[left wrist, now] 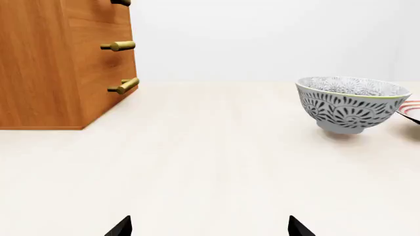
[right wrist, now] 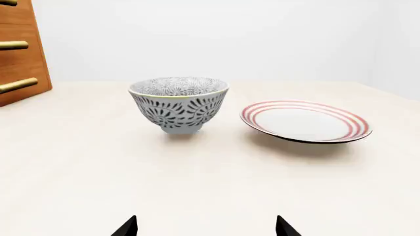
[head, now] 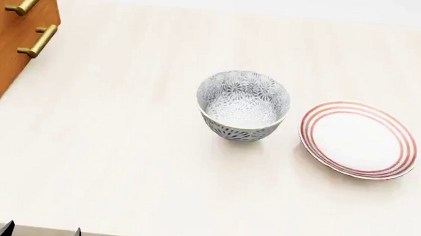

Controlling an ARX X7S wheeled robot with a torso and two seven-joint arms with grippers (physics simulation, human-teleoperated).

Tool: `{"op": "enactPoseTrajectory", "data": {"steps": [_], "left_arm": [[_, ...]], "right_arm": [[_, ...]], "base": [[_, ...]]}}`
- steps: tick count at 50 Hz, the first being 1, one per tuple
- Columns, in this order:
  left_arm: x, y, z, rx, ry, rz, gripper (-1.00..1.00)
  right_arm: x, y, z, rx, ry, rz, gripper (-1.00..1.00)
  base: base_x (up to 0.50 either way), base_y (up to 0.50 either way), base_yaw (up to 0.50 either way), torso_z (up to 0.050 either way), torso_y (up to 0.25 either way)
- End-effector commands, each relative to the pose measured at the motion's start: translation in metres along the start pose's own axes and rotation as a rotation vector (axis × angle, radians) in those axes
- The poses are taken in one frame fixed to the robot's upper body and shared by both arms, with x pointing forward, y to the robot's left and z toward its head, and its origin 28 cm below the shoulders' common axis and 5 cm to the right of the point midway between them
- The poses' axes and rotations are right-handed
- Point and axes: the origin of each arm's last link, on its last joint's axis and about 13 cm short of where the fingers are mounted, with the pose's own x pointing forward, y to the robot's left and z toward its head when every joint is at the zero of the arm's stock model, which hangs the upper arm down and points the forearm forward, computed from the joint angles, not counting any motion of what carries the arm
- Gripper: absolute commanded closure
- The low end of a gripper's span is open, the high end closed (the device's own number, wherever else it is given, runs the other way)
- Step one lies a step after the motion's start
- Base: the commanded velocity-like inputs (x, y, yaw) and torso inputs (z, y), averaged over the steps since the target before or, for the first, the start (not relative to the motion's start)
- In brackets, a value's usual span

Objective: Put the bowl on top of the cabinet.

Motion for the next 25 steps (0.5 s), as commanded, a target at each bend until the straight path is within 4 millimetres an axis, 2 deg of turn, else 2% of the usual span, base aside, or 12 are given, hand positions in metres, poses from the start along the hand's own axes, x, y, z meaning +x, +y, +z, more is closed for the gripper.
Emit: {"op": "enactPoseTrajectory", "data": {"steps": [1,9,22,25], "left_arm": [[0.0,0.0003,-0.0001,-0.001,0.001,0.001,-1.0],[-0.0003,0.0005,0.0001,-0.003,0.001,0.001,-1.0],[-0.0007,0.0003,-0.0005,-0.002,0.001,0.001,-1.0],[-0.0008,0.0004,-0.0003,-0.002,0.0,0.003,-1.0]], "right_arm": [[-0.0003,0.0005,-0.0002,0.0,0.001,0.003,-1.0],[-0.0026,0.0,0.0023,0.049,0.002,0.038,-1.0],[-0.0012,-0.0016,0.004,0.061,0.0,-0.007,-1.0],[-0.0007,-0.0018,0.0041,0.064,-0.003,-0.011,-1.0]], "base": [[0.0,0.0,0.0,0.0,0.0],[0.0,0.0,0.0,0.0,0.0],[0.0,0.0,0.0,0.0,0.0],[0.0,0.27,0.0,0.0,0.0]]}}
